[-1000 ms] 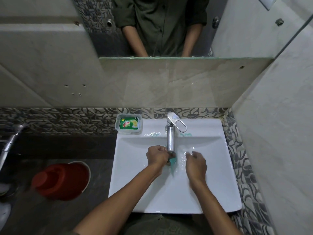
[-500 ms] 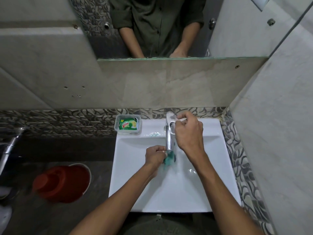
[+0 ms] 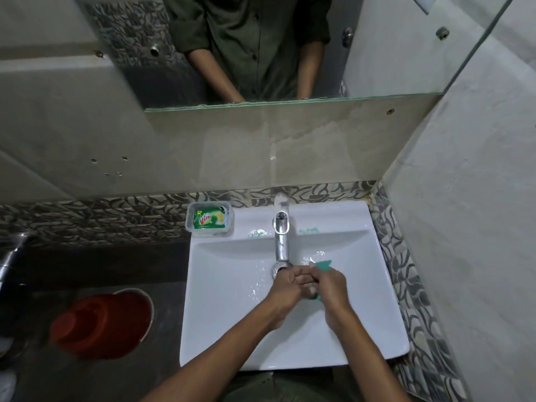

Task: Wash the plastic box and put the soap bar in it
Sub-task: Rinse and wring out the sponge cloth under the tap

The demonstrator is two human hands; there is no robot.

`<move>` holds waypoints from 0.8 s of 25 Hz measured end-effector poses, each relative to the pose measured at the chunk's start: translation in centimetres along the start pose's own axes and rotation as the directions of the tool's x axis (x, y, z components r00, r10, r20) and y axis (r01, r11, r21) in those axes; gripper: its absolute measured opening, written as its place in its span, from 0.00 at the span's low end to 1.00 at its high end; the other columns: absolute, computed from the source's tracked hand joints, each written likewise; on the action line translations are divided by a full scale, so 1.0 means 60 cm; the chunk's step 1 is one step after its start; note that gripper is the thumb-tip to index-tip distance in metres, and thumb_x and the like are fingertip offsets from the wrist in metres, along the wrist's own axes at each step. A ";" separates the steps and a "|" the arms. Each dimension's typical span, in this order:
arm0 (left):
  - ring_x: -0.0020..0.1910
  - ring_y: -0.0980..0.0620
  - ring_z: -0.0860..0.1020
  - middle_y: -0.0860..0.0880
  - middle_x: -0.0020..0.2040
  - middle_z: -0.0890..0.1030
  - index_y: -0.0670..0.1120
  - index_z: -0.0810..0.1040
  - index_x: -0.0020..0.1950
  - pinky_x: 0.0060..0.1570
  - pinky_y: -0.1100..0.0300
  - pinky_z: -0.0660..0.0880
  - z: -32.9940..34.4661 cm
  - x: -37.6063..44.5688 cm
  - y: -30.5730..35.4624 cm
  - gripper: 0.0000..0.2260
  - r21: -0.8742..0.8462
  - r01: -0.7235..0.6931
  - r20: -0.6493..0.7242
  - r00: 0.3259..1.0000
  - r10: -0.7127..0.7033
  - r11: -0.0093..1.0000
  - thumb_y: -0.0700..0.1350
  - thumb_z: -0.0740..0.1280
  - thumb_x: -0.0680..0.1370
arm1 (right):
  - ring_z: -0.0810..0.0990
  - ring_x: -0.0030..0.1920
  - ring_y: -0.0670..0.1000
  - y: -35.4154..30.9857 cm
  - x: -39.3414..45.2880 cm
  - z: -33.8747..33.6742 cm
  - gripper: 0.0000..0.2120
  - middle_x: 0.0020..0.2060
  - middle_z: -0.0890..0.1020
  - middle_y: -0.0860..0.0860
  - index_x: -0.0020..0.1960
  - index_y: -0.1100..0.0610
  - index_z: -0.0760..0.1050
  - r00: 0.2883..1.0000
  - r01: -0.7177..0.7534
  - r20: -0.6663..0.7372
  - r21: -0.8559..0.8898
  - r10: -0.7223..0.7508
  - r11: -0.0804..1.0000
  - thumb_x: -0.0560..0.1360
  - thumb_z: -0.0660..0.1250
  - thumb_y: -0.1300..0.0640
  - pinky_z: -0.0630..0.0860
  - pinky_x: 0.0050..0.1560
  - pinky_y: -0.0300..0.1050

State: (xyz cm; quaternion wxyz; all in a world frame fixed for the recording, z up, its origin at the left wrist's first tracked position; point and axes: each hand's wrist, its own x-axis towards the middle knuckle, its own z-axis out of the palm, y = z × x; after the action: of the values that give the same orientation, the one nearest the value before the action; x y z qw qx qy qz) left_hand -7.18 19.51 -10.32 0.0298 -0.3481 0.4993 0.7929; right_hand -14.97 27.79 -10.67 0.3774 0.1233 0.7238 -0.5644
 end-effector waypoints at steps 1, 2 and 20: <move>0.47 0.52 0.85 0.45 0.50 0.87 0.39 0.81 0.60 0.50 0.59 0.81 0.001 -0.003 0.007 0.18 0.014 -0.007 0.034 0.999 0.006 1.000 0.25 0.66 0.74 | 0.83 0.31 0.52 -0.009 0.007 -0.006 0.07 0.33 0.86 0.57 0.46 0.65 0.81 0.999 0.017 -0.037 0.029 -0.016 0.999 0.77 0.66 0.62 0.78 0.29 0.42; 0.50 0.52 0.85 0.45 0.52 0.86 0.38 0.81 0.62 0.52 0.59 0.81 0.001 -0.008 0.018 0.17 0.070 -0.023 0.043 0.999 0.020 0.997 0.26 0.66 0.76 | 0.83 0.32 0.54 -0.024 0.014 -0.014 0.07 0.34 0.86 0.59 0.45 0.65 0.80 0.992 0.060 -0.110 0.011 -0.058 0.998 0.77 0.65 0.63 0.80 0.31 0.46; 0.35 0.51 0.81 0.50 0.32 0.83 0.43 0.82 0.39 0.39 0.57 0.79 -0.009 0.038 0.244 0.15 0.723 -0.490 -0.021 0.689 0.725 0.487 0.33 0.57 0.65 | 0.68 0.65 0.66 -0.122 0.132 0.017 0.21 0.65 0.73 0.63 0.67 0.65 0.75 0.682 0.371 -0.095 -0.809 -0.725 0.455 0.74 0.67 0.66 0.64 0.68 0.56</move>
State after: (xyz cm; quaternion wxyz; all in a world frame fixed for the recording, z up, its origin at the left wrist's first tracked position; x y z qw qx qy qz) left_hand -14.42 11.10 -0.51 -0.2166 -0.2351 0.8360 0.4461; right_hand -24.38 22.48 -10.86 0.0138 -0.1666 0.9476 -0.2723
